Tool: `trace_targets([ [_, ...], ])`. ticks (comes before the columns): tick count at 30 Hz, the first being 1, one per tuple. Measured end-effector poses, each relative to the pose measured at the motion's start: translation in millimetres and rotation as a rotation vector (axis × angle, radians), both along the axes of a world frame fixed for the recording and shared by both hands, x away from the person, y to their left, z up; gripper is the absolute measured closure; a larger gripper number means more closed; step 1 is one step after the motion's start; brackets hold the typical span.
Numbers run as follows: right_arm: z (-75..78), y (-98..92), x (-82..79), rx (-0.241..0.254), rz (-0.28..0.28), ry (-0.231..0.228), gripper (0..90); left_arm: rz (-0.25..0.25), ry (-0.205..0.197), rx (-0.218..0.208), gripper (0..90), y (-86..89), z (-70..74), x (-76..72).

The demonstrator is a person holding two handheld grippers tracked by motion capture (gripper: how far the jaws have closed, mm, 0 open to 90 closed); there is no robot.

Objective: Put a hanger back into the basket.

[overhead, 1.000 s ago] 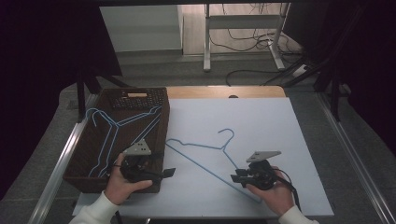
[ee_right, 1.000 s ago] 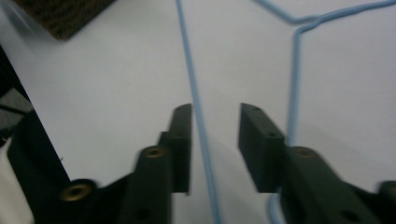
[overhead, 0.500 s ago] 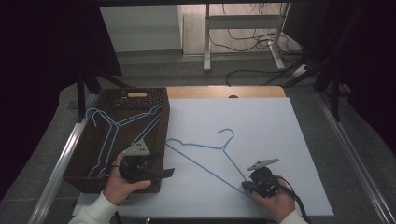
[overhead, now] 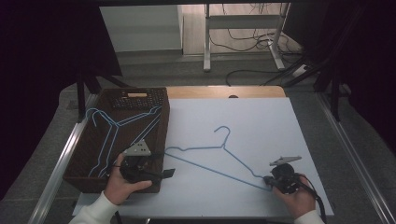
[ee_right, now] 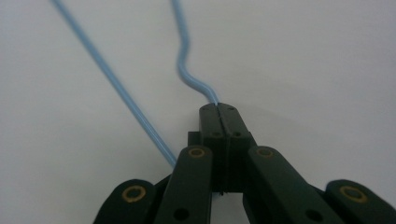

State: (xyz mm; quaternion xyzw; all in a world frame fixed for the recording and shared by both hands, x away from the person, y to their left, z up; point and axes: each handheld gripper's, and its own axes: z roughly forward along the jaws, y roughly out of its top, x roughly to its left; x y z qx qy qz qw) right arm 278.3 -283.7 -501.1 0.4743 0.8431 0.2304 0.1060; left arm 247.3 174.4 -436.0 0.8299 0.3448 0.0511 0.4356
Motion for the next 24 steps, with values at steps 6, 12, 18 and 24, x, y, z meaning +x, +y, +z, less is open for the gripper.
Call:
trace_targets([
  [6, 1.7, -33.4, 18.0, 0.000, -0.094, -0.016, 90.0, 0.004, -0.001, 0.001, 19.5, 0.5, 0.5, -0.6],
  [12, 1.7, -47.8, 35.2, -0.013, -0.137, -0.041, 90.0, 0.007, -0.005, 0.001, 19.5, 1.5, 1.0, -0.4],
  [18, 1.7, -53.3, 50.7, 0.000, -0.162, -0.053, 90.0, 0.007, -0.005, 0.002, 19.6, 1.5, 1.0, -0.2],
  [24, 14.6, -16.2, 36.1, 0.120, -0.019, -0.056, 90.0, 0.008, -0.005, 0.003, 19.6, 1.4, 0.6, 1.0],
])
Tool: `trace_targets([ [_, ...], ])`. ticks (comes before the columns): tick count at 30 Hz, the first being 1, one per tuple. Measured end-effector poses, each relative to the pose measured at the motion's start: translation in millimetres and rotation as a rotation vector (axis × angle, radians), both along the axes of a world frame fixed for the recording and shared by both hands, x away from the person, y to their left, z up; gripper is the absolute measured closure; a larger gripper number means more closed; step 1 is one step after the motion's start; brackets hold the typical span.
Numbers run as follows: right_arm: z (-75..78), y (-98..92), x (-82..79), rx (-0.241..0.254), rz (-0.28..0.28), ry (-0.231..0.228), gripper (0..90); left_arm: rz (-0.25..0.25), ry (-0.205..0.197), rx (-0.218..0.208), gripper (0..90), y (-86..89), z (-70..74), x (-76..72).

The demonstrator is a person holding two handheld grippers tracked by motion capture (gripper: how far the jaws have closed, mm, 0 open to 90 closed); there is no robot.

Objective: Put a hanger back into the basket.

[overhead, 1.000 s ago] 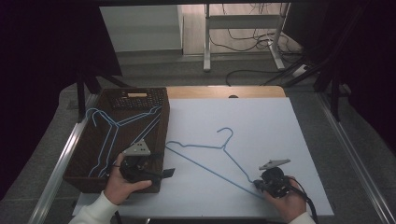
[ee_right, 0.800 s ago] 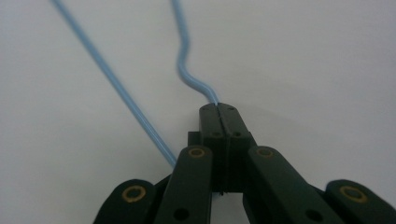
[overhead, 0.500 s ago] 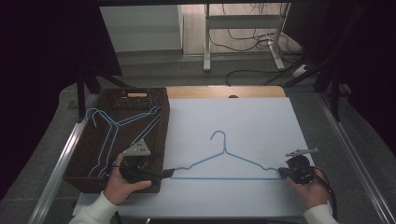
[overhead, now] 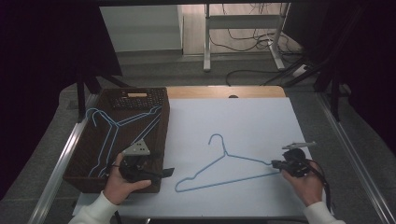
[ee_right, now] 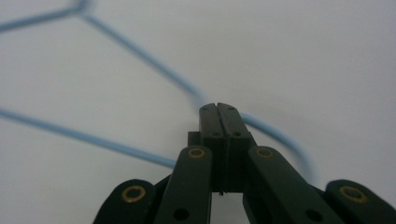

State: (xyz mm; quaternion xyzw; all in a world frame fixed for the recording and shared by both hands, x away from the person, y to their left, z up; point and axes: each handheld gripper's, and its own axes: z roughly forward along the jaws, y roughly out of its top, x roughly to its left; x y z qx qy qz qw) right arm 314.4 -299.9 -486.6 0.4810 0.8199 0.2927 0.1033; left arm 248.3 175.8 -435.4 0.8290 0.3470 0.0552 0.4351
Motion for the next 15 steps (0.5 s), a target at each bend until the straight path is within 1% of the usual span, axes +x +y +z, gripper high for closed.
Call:
trace_targets([
  [3, 1.4, 30.1, -7.3, 0.023, 0.101, 0.007, 90.0, -0.002, 0.002, -0.001, 19.6, -1.3, -0.4, -0.1],
  [6, -4.7, 62.6, -12.6, 0.019, 0.189, 0.033, 90.0, -0.007, 0.002, 0.001, 19.6, -2.2, -0.4, -0.1],
  [9, -12.3, 85.8, -15.8, 0.011, 0.244, 0.058, 90.0, -0.007, 0.002, 0.000, 19.6, -1.8, -0.5, 0.1],
  [11, -16.3, 97.4, -16.6, 0.011, 0.270, 0.070, 90.0, -0.006, 0.003, 0.000, 19.6, -1.4, -0.7, 0.3],
  [15, -22.4, 110.5, -16.1, -0.007, 0.301, 0.085, 90.0, -0.005, 0.001, 0.001, 19.7, -1.1, -0.6, 0.0],
])
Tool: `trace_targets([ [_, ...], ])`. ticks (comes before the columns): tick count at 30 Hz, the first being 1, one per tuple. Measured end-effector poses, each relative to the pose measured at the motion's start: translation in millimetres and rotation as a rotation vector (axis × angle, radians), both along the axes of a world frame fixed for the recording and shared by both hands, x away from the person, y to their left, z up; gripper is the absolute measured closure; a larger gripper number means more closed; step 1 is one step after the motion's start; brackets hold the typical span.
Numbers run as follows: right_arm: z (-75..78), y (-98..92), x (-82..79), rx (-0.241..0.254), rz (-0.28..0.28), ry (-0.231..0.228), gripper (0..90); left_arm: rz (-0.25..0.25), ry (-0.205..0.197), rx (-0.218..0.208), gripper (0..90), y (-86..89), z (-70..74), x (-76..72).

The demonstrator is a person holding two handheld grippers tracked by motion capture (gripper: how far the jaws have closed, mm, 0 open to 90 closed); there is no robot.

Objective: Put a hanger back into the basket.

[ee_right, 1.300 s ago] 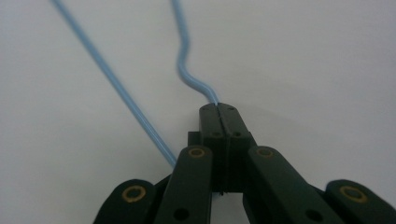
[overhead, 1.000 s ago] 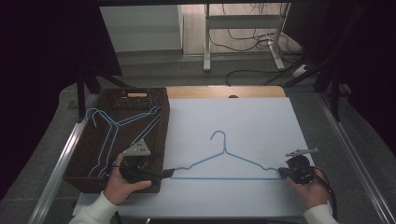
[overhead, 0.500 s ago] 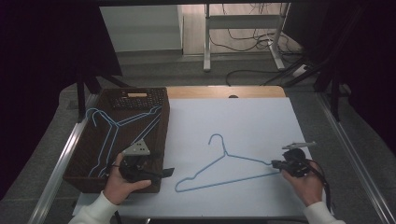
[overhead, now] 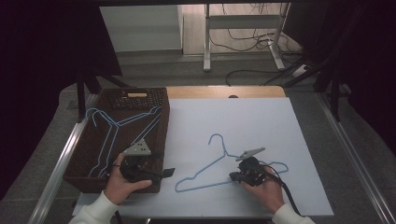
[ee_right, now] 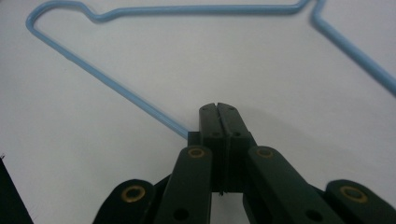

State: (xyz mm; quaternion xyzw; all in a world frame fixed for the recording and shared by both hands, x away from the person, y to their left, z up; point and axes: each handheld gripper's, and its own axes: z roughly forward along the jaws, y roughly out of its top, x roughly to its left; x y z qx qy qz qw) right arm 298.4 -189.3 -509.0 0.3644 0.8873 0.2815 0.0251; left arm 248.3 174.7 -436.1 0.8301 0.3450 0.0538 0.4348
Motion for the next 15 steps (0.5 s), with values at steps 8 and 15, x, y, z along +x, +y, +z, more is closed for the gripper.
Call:
trace_targets([
  [8, -1.3, -6.4, -8.0, 0.004, 0.014, 0.018, 90.0, 0.001, 0.002, 0.003, 19.8, 0.5, -0.5, -0.5],
  [15, -1.0, -24.2, -28.0, 0.004, 0.010, 0.031, 90.0, 0.000, 0.001, 0.002, 19.8, 0.8, -0.8, -0.5],
])
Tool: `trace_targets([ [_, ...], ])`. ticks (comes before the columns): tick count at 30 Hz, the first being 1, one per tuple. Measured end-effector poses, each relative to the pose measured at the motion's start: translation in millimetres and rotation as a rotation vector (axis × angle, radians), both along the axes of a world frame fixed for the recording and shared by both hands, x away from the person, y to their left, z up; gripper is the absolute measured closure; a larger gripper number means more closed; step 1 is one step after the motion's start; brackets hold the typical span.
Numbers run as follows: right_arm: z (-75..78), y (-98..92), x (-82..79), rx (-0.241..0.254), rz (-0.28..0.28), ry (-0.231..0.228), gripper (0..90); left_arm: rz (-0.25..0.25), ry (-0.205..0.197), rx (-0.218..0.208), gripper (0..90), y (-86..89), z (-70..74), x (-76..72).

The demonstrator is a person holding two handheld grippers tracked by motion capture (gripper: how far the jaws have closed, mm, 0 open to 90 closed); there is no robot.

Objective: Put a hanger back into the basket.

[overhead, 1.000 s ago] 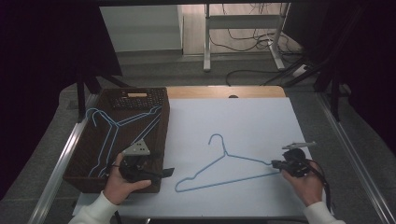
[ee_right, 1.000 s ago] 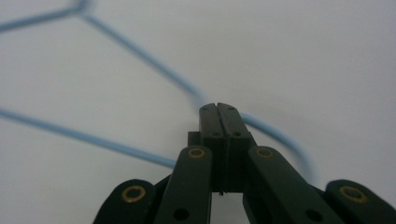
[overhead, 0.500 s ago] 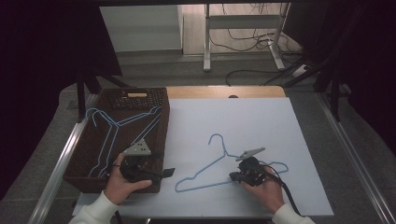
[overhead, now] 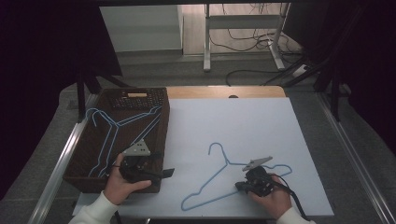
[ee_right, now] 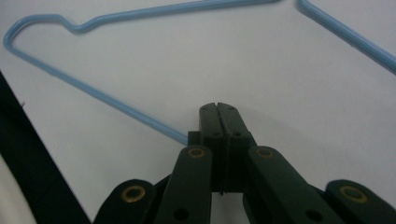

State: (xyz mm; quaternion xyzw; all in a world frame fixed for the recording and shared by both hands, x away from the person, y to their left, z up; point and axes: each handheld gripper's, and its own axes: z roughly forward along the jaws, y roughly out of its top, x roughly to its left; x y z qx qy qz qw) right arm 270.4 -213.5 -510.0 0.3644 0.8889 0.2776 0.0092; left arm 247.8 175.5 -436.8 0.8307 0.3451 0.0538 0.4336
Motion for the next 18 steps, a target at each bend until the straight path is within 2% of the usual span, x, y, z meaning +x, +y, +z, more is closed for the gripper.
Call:
trace_targets([
  [5, 0.8, -4.5, -6.0, -0.010, 0.010, 0.002, 90.0, -0.006, -0.001, 0.001, 19.7, -0.9, 0.2, 0.1],
  [10, 2.1, -3.7, -4.4, -0.008, 0.015, 0.009, 90.0, -0.006, -0.002, 0.002, 19.7, -1.2, 0.3, 0.0],
  [13, 9.3, 0.0, 2.0, 0.015, 0.000, -0.016, 90.0, -0.005, -0.003, 0.002, 19.7, -1.4, 0.7, -0.1],
  [15, 15.0, 3.9, 10.1, 0.027, -0.020, -0.040, 90.0, -0.006, -0.003, 0.003, 19.7, -2.1, 0.7, -0.2],
  [18, 19.5, 10.1, 24.4, 0.040, -0.059, -0.054, 90.0, -0.010, -0.003, 0.004, 19.7, -3.4, 0.2, -0.2],
])
